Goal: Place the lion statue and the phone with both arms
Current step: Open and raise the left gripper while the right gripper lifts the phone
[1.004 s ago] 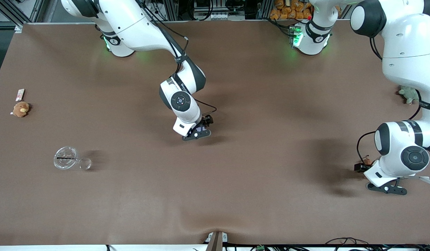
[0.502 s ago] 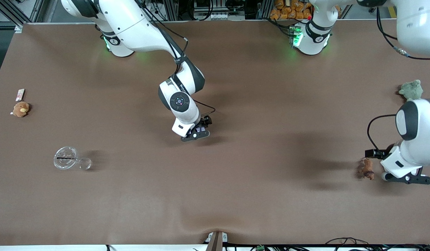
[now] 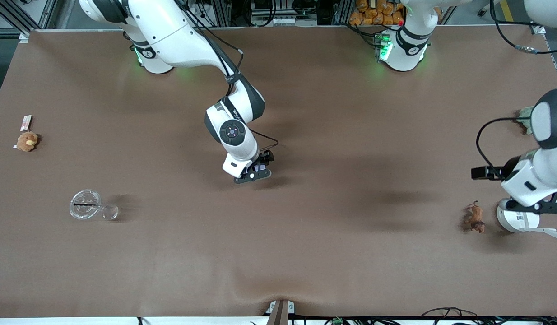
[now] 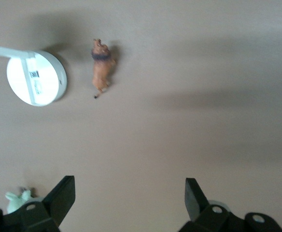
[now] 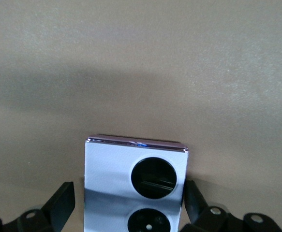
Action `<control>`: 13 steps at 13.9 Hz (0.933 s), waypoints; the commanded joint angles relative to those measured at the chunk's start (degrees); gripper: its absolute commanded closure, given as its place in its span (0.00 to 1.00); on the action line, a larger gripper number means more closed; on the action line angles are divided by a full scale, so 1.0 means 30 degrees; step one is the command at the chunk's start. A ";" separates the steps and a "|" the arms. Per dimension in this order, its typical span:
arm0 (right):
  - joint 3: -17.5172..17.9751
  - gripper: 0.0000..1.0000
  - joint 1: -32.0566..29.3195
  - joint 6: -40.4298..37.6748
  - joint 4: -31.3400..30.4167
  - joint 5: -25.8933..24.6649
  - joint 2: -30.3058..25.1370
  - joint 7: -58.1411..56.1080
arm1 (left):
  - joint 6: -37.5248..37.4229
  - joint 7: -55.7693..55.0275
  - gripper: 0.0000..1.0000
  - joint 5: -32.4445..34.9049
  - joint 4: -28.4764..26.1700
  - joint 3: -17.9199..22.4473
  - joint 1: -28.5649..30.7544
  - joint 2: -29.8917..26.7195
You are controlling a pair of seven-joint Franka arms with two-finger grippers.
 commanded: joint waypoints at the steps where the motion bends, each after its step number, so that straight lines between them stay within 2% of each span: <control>1: -0.0023 0.01 0.0133 0.0226 -0.0161 -0.0083 0.0031 -0.0036 | -0.0081 -0.0481 0.00 -0.1046 -0.2071 -0.0080 -0.0021 -0.2331; 3: -0.0023 0.28 0.0162 0.0225 -0.0161 -0.0083 0.0060 0.0051 | -0.0023 -0.0539 0.00 -0.1401 -0.3389 0.0590 -0.0897 -0.4088; 5: -0.0023 0.87 0.0133 0.0138 -0.0103 -0.0083 0.0002 0.0051 | -0.0052 -0.1180 0.00 -0.1781 -0.4154 0.0974 -0.1689 -0.5496; 6: -0.0023 1.00 0.0017 0.0108 -0.0044 -0.0083 -0.0115 0.0080 | -0.0081 -0.1619 0.00 -0.1783 -0.4360 0.0975 -0.1982 -0.6054; 7: -0.0023 1.00 -0.0100 -0.0357 0.0014 -0.0083 -0.0290 0.0051 | -0.0197 -0.1740 0.00 -0.1754 -0.4362 0.1004 -0.2188 -0.6466; 10: -0.0606 1.00 -0.0743 -0.4479 0.0950 -0.0054 -0.1664 0.0168 | -0.1073 -0.1537 0.00 -0.1724 -0.4129 0.0946 -0.2483 -0.7317; 13: -0.0755 1.00 -0.2672 -0.5137 0.1099 -0.0054 -0.2282 0.0110 | -0.1748 -0.1477 0.00 -0.1782 -0.3750 0.0771 -0.2366 -0.8226</control>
